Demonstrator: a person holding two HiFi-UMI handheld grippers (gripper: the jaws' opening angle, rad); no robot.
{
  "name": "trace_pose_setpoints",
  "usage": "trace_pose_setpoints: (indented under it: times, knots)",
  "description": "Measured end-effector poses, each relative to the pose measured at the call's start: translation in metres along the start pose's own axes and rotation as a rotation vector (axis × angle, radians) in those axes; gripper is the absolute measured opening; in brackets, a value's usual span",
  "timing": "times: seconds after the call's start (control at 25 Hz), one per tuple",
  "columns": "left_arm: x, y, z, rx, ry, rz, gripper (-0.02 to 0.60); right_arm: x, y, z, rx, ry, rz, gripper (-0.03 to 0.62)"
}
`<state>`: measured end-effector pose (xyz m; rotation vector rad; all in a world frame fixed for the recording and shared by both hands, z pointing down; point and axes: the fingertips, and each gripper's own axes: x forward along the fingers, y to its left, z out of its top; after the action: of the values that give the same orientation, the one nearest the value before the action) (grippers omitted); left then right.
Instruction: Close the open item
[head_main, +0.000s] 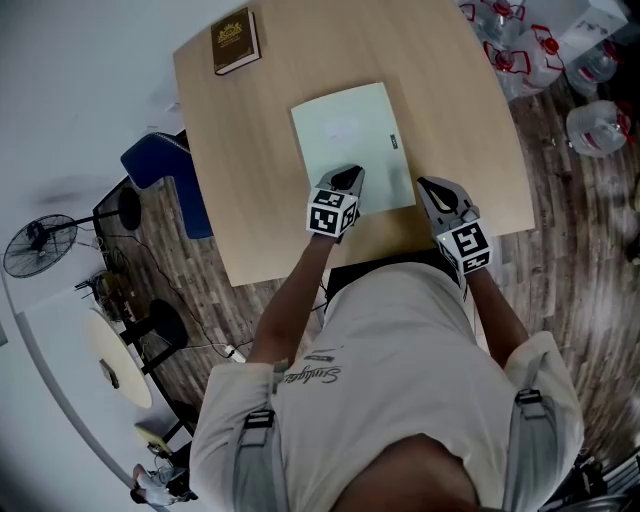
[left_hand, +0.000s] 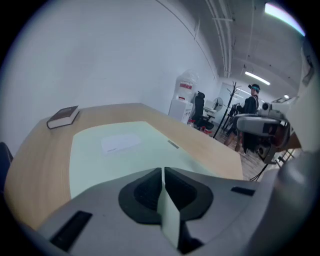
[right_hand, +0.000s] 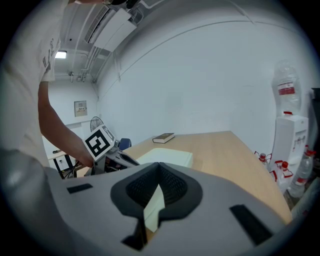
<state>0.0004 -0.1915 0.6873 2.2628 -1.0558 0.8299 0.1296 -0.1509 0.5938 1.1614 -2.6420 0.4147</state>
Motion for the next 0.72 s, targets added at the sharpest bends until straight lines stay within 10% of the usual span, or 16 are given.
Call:
trace_pose_setpoints:
  times: [0.32, 0.72]
  knots:
    - [-0.048, 0.007, 0.025, -0.217, -0.206, -0.066, 0.028, 0.009, 0.009, 0.010, -0.008, -0.005, -0.007, -0.005]
    - [-0.122, 0.003, 0.057, -0.039, -0.362, -0.011, 0.018, 0.031, 0.050, 0.035, -0.059, 0.014, 0.055, -0.005]
